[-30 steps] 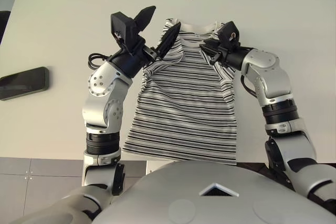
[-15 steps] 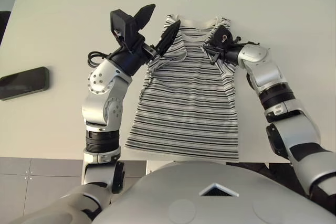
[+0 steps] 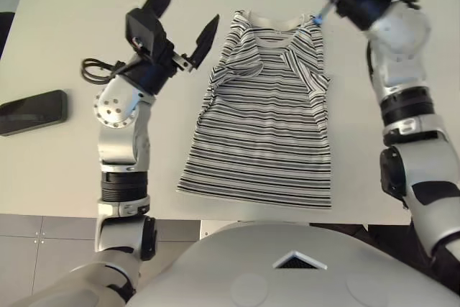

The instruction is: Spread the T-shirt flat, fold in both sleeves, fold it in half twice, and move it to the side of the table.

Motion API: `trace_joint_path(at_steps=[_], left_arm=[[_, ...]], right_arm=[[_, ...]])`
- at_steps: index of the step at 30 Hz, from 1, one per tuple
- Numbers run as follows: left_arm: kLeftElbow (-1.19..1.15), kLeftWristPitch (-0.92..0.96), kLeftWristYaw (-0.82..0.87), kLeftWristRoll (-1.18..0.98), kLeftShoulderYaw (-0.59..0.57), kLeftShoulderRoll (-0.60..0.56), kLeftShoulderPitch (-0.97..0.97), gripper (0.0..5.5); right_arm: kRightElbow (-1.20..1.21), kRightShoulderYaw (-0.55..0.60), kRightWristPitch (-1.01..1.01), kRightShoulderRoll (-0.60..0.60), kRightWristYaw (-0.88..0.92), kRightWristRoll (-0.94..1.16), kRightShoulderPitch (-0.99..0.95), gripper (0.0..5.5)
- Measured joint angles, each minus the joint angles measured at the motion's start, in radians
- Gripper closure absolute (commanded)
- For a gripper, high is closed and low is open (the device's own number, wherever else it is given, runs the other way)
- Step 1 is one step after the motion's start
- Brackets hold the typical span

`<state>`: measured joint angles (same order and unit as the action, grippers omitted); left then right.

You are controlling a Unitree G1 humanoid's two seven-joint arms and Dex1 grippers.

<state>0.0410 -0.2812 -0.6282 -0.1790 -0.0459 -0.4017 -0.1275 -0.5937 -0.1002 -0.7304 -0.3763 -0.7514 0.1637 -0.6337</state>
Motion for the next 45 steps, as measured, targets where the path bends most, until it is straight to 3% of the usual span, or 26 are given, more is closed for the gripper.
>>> trace_joint_path(at_steps=[3, 9, 13, 18, 22, 27, 34, 39, 45], left_arm=[[-0.085, -0.235, -0.152, 0.005, 0.001, -0.101, 0.024, 1.49], [-0.271, -0.606, -0.413, 0.122, 0.05, -0.415, 0.144, 0.52], [-0.401, -0.814, -0.397, 0.332, 0.076, -0.523, 0.153, 0.52], [-0.481, -0.993, -0.254, 0.601, 0.087, -0.601, 0.114, 0.52], [-0.457, -1.014, -0.172, 0.653, 0.126, -0.627, 0.127, 0.52], [-0.367, -0.968, -0.154, 0.554, 0.222, -0.649, 0.175, 0.52], [-0.269, -0.904, -0.146, 0.476, 0.313, -0.658, 0.215, 0.52], [-0.231, -0.882, -0.145, 0.467, 0.357, -0.659, 0.229, 1.55], [-0.215, -0.864, -0.146, 0.452, 0.408, -0.67, 0.243, 2.6]], right_arm=[[0.25, 0.011, 0.067, -0.143, -0.165, 0.148, 0.266, 4.58], [0.544, 0.089, 0.151, -0.471, -0.395, 0.214, 0.744, 4.54], [0.569, 0.121, 0.076, -0.567, -0.43, 0.083, 0.885, 4.54], [0.554, 0.074, -0.093, -0.592, -0.417, -0.154, 0.973, 4.54], [0.566, 0.031, -0.195, -0.605, -0.362, -0.283, 1.0, 4.54], [0.612, -0.011, -0.27, -0.605, -0.263, -0.392, 1.002, 4.54], [0.681, -0.101, -0.23, -0.605, -0.208, -0.419, 0.985, 4.54], [0.729, -0.154, -0.196, -0.605, -0.178, -0.436, 0.982, 4.54], [0.74, -0.194, -0.169, -0.606, -0.159, -0.436, 0.979, 5.4]])
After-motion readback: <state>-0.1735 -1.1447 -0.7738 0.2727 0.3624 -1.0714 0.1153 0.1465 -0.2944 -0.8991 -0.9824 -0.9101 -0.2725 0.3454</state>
